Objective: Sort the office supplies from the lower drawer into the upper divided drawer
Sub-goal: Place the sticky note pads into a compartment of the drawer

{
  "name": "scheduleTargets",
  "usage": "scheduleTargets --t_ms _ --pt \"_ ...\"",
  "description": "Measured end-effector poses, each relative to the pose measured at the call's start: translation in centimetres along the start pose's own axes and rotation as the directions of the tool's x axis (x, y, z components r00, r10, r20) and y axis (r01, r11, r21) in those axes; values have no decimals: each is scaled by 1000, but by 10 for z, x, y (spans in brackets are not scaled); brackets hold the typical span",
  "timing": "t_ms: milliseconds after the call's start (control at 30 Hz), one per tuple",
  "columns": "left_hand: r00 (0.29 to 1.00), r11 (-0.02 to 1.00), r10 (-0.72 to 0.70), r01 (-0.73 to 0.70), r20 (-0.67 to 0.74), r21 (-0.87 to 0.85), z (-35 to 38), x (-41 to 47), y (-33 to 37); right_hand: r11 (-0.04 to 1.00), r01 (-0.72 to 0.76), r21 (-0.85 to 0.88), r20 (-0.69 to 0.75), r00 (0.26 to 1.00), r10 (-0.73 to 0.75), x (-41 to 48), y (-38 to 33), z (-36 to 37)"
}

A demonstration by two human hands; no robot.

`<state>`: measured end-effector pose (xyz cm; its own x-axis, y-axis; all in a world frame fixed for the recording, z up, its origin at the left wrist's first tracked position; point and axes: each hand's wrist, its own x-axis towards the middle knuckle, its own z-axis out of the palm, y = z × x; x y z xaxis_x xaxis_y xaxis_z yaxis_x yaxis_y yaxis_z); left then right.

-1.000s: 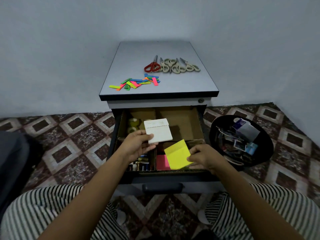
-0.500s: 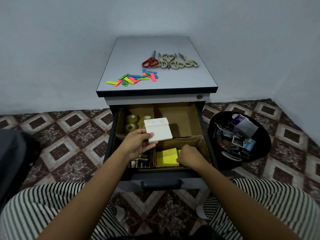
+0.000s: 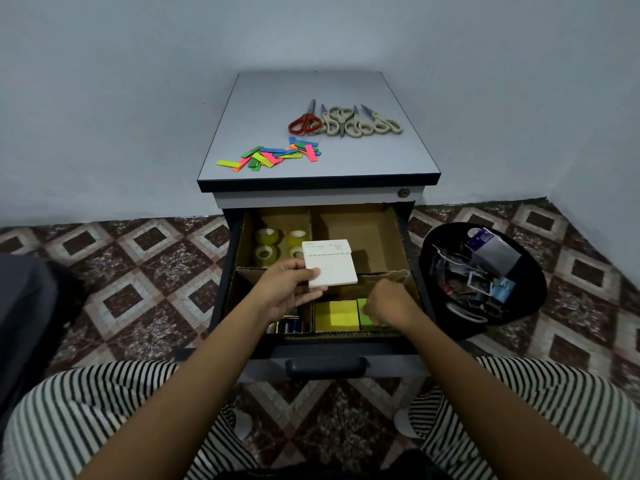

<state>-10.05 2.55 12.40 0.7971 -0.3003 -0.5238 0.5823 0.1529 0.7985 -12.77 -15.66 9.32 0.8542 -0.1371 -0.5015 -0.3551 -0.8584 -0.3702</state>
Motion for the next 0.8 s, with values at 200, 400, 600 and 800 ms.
scheduleTargets --t_ms 200,400,600,800 --pt "993 992 -80 71 91 100 15 1 -7 624 -67 778 27 997 74 -24 8 -50" --pt "985 949 -159 136 61 283 38 8 -22 724 -15 690 -55 996 74 -36 13 -47" --pt "982 922 -181 151 50 357 42 13 -27 951 5 310 -231 970 70 -26 20 -30" --pt "957 891 -277 221 89 397 41 11 -27 999 36 0 -270 962 -34 -33 25 -18"
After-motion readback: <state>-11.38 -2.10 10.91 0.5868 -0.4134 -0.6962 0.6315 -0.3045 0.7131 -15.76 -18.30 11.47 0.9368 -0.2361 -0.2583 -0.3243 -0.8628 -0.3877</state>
